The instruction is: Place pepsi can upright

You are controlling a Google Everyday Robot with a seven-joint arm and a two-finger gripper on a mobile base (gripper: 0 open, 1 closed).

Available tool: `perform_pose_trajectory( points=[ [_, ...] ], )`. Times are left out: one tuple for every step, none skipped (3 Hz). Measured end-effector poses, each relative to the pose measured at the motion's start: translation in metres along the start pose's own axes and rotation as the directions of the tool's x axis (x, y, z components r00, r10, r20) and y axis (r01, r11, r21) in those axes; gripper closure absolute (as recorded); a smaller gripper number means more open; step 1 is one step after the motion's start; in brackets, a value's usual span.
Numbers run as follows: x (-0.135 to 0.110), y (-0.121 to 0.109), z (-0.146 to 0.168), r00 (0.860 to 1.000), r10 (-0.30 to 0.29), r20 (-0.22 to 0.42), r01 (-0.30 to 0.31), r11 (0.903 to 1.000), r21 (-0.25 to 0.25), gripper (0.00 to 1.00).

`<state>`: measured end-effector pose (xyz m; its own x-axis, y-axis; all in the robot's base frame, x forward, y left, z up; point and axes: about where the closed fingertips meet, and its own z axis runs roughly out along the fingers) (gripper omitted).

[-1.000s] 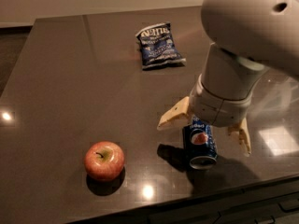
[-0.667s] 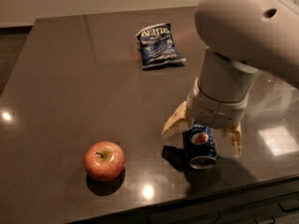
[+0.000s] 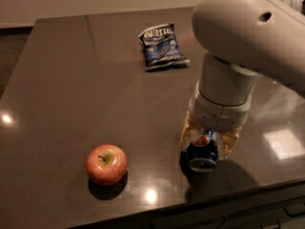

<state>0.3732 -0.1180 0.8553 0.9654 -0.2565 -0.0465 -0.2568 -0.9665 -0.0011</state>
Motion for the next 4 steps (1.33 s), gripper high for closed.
perform_pose_trajectory(
  points=[
    [0.001,-0.001,-0.005,1.000,0.001,0.003,-0.001,1.0000,0.004,0.84],
    [-0.007,-0.016,-0.026,1.000,-0.005,0.016,0.004,0.9976,0.069,1.00],
    [-0.019,-0.045,-0.047,0.998,0.009,0.068,-0.020,0.9865,0.162,1.00],
    [-0.022,-0.069,-0.058,0.987,0.067,0.144,-0.100,0.9674,0.233,1.00]
  ],
)
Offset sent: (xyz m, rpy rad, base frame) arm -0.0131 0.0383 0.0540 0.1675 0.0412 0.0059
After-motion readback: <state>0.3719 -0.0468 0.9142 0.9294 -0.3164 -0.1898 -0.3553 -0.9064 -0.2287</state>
